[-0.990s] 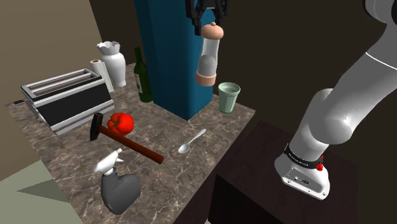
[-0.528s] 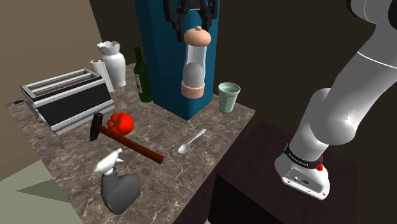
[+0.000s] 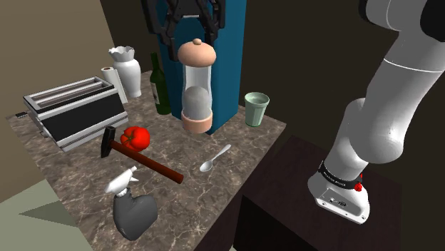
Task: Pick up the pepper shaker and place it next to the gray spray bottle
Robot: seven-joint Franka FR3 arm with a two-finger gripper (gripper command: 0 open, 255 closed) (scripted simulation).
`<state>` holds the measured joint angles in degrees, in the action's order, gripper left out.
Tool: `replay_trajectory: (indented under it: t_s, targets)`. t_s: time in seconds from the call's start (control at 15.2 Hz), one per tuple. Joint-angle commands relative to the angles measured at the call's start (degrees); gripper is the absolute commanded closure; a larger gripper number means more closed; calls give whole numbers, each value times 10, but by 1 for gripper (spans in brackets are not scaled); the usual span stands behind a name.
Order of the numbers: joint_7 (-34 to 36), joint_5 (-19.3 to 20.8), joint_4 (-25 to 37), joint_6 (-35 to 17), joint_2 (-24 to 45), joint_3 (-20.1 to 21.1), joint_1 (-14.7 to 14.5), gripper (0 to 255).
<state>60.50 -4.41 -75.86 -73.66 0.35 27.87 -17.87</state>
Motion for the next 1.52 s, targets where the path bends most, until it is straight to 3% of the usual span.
replay_trajectory:
  t_s: [0.0,0.13,1.45]
  targets:
    - [38,14,37,5,32,19,-20,255]
    - [77,36,82,14,73,38,-48,255]
    - [35,-6,-174,-167,-12,22,-24,255]
